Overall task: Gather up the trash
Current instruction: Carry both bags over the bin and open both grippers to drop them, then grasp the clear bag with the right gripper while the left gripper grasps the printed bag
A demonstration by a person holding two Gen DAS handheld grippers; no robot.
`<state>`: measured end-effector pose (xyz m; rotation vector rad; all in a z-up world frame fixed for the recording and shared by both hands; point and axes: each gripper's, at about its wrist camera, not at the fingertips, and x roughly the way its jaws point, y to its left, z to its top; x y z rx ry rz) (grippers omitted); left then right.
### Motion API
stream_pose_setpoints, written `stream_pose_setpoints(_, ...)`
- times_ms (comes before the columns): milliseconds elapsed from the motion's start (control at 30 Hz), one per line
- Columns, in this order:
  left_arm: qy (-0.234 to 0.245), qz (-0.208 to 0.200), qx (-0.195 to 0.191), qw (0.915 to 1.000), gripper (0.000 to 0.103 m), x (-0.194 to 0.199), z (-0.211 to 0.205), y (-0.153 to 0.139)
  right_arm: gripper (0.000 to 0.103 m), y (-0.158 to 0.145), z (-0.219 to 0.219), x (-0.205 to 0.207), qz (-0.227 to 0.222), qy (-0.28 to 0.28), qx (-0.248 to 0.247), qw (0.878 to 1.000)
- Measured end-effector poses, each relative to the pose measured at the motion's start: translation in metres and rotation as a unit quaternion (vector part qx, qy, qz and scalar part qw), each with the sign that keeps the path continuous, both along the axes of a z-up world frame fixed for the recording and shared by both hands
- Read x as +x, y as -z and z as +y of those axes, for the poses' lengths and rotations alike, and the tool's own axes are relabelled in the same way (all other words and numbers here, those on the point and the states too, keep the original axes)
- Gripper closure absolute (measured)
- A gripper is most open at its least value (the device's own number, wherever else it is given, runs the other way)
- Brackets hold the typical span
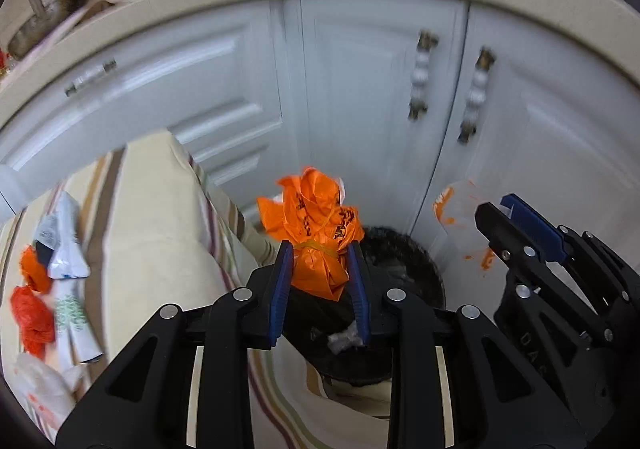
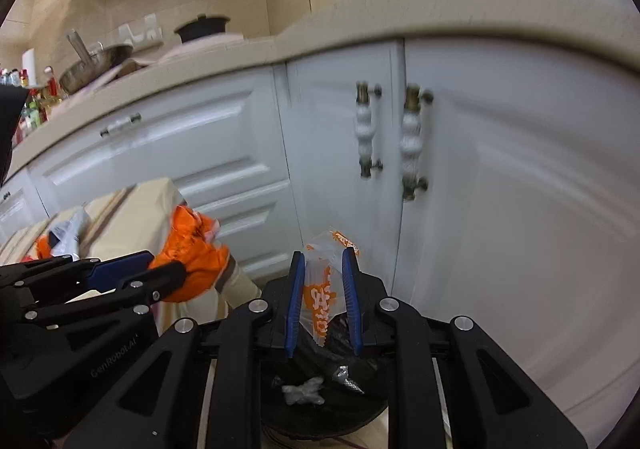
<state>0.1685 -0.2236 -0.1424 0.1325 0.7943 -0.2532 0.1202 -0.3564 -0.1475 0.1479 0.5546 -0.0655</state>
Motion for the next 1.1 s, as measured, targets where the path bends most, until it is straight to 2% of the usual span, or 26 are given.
stream_pose_setpoints(167,-0.012,0.009,-0.012,0.9998,0.075,0.009,0.004,0.003,0.075,0.011,-0.003,0.006,0.012,0.008,0.014,1.0)
stream_pose_setpoints(433,-0.02,-0.012,-0.025,0.9994,0.074,-0.006,0.038,-0.025,0.073,-0.002,0.009,-0.003,0.01,0.008,0.016,1.0)
stream_pose_setpoints(500,-0.028,-0.023,-0.025,0.999,0.057,-0.015,0.053,-0.035,0.072,-0.009,0.017,-0.007,0.006,0.003,0.018,1.0)
stream_pose_setpoints(533,-0.033,-0.029,-0.026,0.9987,0.056,-0.021,0.062,-0.039,0.072,-0.012,0.02,-0.009,0.004,0.001,0.019,1.0)
stream_pose_setpoints(867,-0.096,-0.062,-0.013,0.9934,0.056,-0.07,0.159,-0.071,0.066,-0.049,0.094,-0.035,-0.02,-0.057,0.025,0.998)
stream_pose_setpoints(1100,-0.165,-0.061,0.004,0.9843,0.056,-0.099,0.235,-0.07,0.065,-0.056,0.155,-0.044,-0.017,-0.116,0.032,0.993)
